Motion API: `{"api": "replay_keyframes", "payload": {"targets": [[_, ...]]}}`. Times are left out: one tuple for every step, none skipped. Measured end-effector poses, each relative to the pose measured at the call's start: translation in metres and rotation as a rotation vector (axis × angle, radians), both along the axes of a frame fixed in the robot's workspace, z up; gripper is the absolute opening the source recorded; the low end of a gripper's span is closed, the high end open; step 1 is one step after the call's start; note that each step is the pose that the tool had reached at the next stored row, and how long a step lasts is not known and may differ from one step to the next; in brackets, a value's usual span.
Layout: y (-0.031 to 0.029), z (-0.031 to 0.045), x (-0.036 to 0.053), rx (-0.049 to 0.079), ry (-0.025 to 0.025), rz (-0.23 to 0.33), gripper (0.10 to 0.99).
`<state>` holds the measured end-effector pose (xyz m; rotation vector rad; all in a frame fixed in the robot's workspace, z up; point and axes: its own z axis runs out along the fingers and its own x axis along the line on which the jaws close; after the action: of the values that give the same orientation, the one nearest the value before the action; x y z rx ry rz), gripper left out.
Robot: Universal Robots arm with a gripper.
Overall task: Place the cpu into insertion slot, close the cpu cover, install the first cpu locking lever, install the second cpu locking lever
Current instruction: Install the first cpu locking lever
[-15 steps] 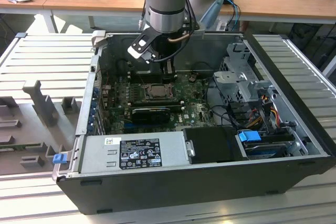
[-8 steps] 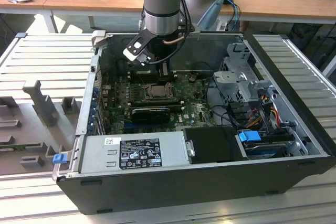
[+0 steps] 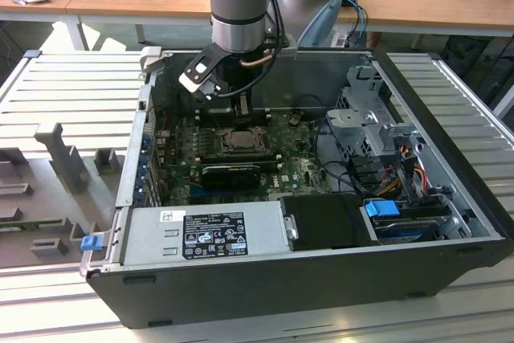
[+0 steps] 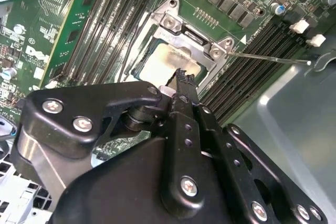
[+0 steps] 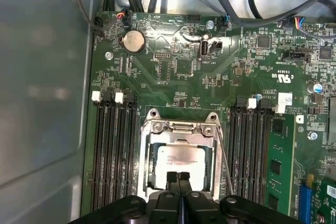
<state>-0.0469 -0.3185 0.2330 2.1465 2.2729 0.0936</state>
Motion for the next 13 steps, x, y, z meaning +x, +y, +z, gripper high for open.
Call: {"api": "replay_keyframes", "payload": {"targets": [[0.0,0.0012,0.0,0.0,0.0001,0.0,0.106],[0.0,0.0029,0.0,0.0,0.0,0.0,0.106],[0.0,0.0048,0.0,0.0,0.0,0.0,0.106],[0.0,0.0064,0.0,-0.001,0.0,0.0,0.106],[0.0,0.0074,0.0,-0.001,0.0001,0.0,0.106],[0.0,0.0093,0.0,-0.001,0.0001,0.0,0.106],[0.0,0.0117,0.0,-0.001,0.0001,0.0,0.106],[0.0,0.0129,0.0,-0.001,0.0,0.0,0.106],[0.0,0.0161,0.0,-0.001,0.0,0.0,0.106],[0.0,0.0242,0.0,-0.001,0.0001,0.0,0.106],[0.0,0.0297,0.0,-0.001,0.0,0.0,0.106],[0.0,0.0334,0.0,-0.001,-0.0001,0.0,0.106],[0.0,0.0357,0.0,-0.001,0.0,0.0,0.106]]}}
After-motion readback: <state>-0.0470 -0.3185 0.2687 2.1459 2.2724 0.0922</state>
